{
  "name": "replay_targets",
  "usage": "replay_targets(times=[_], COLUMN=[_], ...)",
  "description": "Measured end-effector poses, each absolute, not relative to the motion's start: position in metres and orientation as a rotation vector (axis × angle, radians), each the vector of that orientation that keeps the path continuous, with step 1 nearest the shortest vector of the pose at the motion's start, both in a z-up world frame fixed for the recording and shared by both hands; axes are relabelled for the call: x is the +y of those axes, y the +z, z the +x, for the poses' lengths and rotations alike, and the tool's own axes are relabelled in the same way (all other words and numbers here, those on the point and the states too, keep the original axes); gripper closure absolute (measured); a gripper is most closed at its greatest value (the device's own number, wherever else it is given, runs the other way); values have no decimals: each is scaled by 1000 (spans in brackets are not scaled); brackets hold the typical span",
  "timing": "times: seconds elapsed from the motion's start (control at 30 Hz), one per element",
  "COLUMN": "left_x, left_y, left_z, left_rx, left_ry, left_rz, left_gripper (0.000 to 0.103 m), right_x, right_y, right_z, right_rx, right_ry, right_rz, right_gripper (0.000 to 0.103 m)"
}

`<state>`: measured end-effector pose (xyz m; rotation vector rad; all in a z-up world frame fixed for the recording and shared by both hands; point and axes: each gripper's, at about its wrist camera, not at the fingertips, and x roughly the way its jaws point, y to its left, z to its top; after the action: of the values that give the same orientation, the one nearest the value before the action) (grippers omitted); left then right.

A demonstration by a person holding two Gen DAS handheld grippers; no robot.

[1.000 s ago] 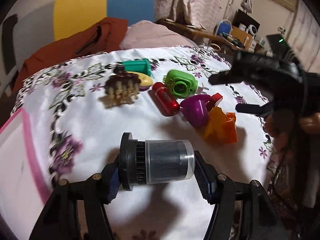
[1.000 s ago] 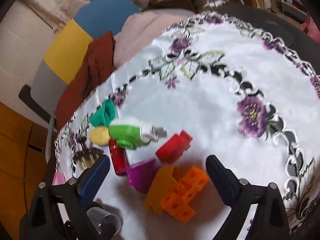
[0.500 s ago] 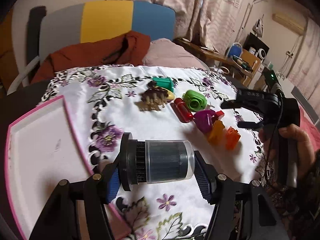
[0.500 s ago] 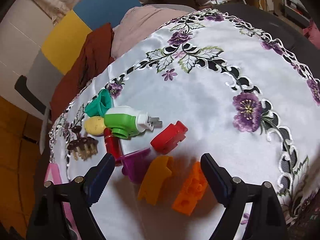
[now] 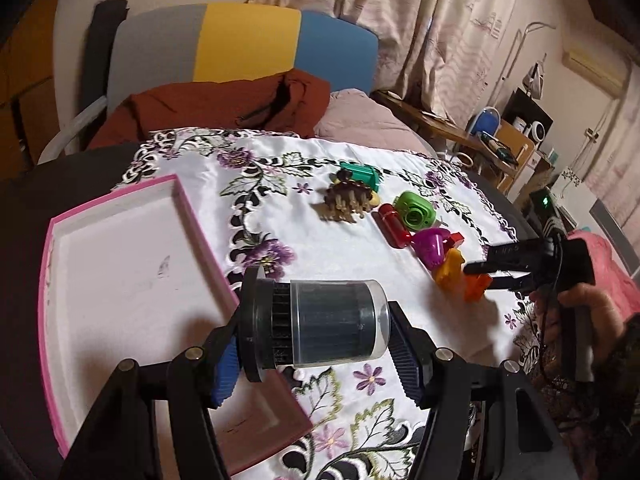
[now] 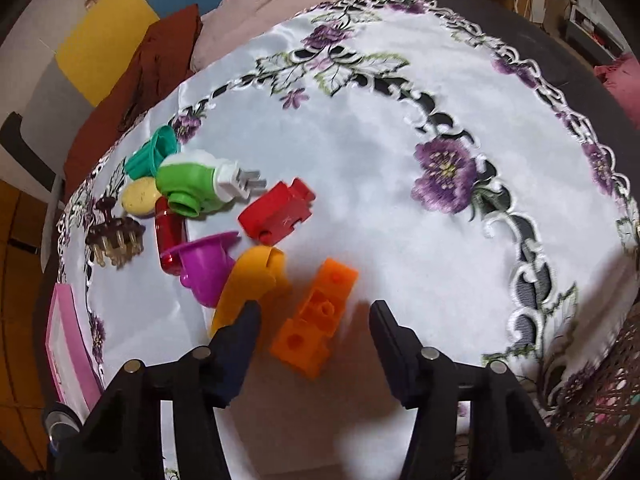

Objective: Organize rigid objects
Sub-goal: 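Carry the canister into the pink tray and release it while the right gripper grasps the orange block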

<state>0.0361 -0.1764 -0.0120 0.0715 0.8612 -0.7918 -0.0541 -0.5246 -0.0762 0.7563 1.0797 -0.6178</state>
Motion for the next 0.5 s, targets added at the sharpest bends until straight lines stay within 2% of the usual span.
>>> replay_targets(times=[0.03,0.07,0.13,0.5], left_x=[-173,-169,-158,-73], left_y=[-12,-12,-13,-28], left_z=[38,39,43,105], left_rx=[864,865,867,904], left_ry=[-782,-776,-751,-537], left_rz=[64,59,45,-42], left_gripper=[38,38,38,38], right_x=[-524,-523,-519,-514], right_y=[-78,-79,-80,-84], right_z=[-53,-51,-48,-41], right_rx=[1091,1102,1114,1144], right_ry=[-622,-625,-618,-641], right_rz=[748,735,713,654], right_gripper=[68,75,78,79])
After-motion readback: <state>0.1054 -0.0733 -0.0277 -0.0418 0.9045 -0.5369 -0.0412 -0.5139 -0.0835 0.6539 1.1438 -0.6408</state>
